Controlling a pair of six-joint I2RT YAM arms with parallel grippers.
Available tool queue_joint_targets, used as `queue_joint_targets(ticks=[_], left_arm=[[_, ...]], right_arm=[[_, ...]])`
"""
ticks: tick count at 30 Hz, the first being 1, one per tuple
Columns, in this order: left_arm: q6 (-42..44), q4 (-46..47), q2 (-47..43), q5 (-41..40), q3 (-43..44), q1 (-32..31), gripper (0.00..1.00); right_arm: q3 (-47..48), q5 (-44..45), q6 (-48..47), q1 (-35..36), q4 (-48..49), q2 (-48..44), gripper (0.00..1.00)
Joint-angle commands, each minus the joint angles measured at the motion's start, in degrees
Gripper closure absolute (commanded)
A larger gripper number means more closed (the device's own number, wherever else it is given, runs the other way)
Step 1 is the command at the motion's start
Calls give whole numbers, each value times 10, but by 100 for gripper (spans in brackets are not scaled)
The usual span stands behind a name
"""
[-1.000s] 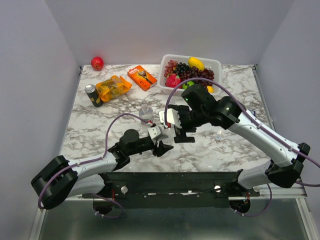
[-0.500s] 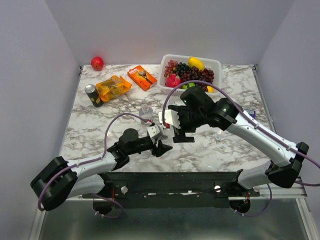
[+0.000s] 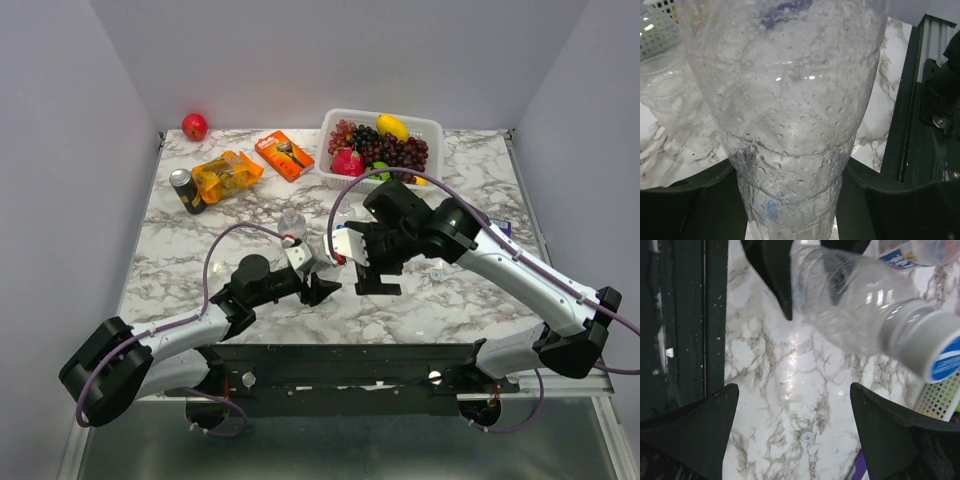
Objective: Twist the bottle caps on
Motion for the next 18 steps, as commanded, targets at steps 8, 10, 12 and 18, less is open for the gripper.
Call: queue_joint_targets(ticks=[8,10,12,18], left_arm=[[12,31,-10,11,4,2,100],[15,28,-9,18,4,-1,100],[20,23,-6,21,8,-5,100],[32,10,2,30,20,-11,100]], right_arm=[[122,-22,120,-85,-31,16,1],[171,-28,118,-87,-34,36,1],[179,-49,111,-87,-17,50,0],[177,-135,55,-81,-26,65,0]])
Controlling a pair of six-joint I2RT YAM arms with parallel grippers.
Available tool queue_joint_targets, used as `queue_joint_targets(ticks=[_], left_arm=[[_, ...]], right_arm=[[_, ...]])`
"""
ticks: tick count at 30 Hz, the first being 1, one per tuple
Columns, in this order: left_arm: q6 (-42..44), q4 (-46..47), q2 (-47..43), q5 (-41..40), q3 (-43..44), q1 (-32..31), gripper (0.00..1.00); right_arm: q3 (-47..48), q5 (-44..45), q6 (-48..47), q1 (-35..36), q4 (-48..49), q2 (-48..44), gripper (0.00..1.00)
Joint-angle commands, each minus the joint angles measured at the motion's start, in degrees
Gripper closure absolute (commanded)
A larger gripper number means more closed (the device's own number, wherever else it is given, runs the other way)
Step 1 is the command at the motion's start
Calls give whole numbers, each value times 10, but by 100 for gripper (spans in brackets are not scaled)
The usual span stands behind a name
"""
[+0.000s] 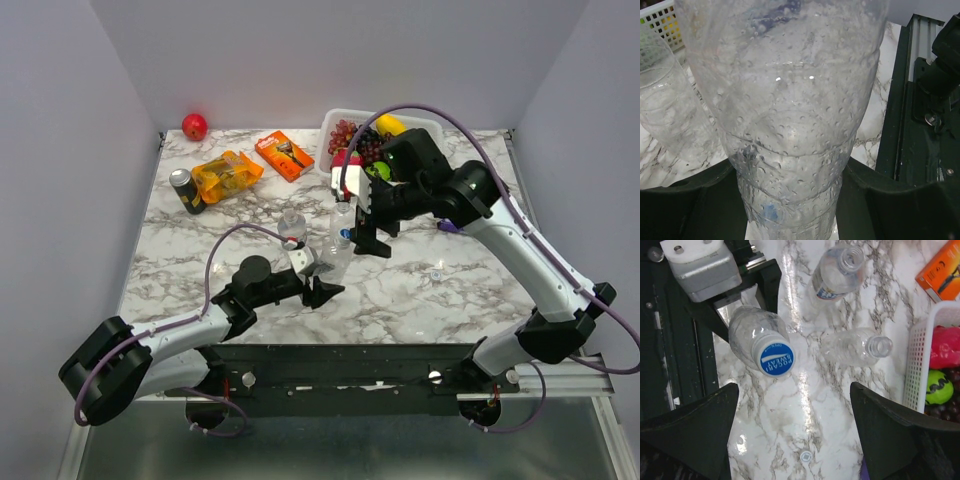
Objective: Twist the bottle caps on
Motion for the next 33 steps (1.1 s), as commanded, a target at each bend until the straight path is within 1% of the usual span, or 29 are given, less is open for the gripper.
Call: queue_joint_targets(ticks=[1,8,14,17,23,28,33], left_arm=[[21,-8,3,21,21,-6,100],[26,-23,13,31,30,-7,100],[-1,-18,21,19,39,-4,100],[-30,-11,21,10,40,11,100],[-46,-8,10,5,40,28,100],[-71,-4,5,-4,40,55,100],[-50,-3,1,-5,40,67,100]], right_arm=[[-5,-70,-31,11,-3,5,0],[-19,-99,-83,38,-15,-2,0],[-65,-84,-101,59,-17,-18,0],[-84,-67,-98,59,-17,-26,1],[-121,-42,-71,59,-5,-41,0],[-139,-19,-46,59,-12,-55,0],[-170,-16,-40,59,-75,-56,0]])
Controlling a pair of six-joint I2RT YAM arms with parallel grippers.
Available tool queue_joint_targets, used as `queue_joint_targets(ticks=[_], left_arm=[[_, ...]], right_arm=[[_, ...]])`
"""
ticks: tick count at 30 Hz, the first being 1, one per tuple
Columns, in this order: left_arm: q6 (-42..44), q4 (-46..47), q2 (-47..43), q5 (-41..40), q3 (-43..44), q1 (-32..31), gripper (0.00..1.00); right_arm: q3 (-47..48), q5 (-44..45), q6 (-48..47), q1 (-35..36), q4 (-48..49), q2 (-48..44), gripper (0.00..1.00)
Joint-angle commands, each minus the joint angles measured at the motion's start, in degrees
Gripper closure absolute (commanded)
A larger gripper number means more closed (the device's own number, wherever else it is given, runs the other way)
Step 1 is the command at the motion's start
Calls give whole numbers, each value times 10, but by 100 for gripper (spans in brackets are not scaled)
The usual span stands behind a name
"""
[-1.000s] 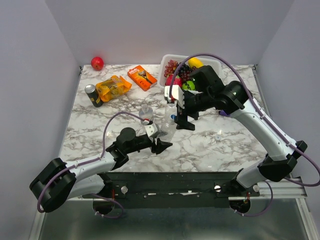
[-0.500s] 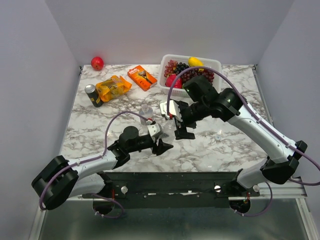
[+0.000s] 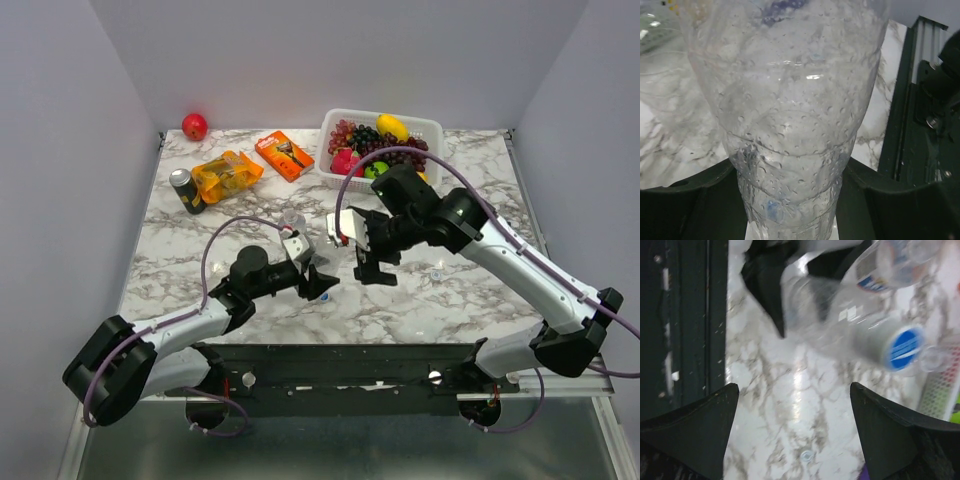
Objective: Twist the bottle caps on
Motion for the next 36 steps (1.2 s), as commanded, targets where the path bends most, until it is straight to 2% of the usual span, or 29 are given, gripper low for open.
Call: queue_joint_targets(ticks=[1,4,9,16,25,32,36], left_arm=[[-20,32,-17,-45,19,27,100],[-11,26,-17,-34,16,27,100],[-9,23,-16,-26,15,27,100],[10,-5,-15,-2,15,16,100],[23,-19,-9,12,27,-18,100],[23,-19,-6,11,41,-28,100],[19,-17,-7,6,45,-27,100]], right_arm=[[-33,-15,34,8,-134,-9,0],[-39,-18,44,9,-158,-22,0],[-23,10,59,5,-140,-23,1],[138,24,56,-13,-47,10,0],[118,-31,20,-10,33,26,0],[123,-84,-23,-8,-25,47,0],[85,-85,-35,-6,-38,36,0]])
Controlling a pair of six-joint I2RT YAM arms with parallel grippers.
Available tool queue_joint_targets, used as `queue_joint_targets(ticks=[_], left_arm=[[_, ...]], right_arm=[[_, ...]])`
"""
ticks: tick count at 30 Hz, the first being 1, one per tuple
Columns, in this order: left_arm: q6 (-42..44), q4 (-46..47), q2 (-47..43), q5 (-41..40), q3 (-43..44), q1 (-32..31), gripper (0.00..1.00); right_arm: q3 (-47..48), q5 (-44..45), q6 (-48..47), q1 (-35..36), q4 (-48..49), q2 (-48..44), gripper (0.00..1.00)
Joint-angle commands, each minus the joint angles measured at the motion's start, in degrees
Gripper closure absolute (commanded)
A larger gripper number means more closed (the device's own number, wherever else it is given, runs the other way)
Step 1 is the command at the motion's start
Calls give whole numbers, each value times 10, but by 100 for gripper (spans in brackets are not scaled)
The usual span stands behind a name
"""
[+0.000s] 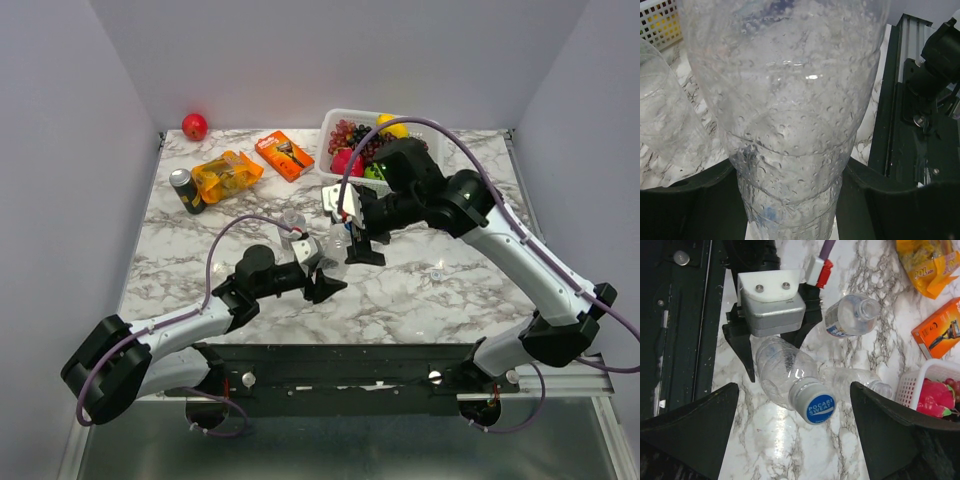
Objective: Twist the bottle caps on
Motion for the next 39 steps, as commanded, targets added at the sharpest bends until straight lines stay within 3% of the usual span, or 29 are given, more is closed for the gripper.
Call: queue_joint_targets(ticks=[1,11,21,24,32,39], left_arm=[[3,10,0,7,18,-1,100],[-59,28,-2,-20,13,41,100],[-66,35,-9,-20,19,78,100],[-63,25,-8,-10,21,79,100],[6,-35,-8,35,26,66,100],[73,-94,-5,69,50,37,100]], right_arm=[[-42,-25,-27,6,-30,-11,0],[-107,7,-10,6,-42,-38,0],[-189,54,38,5,-85,-59,1],[-174,61,46,1,-111,-69,1],[30,38,83,-38,-33,-39,1],[-15,-35,-4,-34,-4,-39,0]])
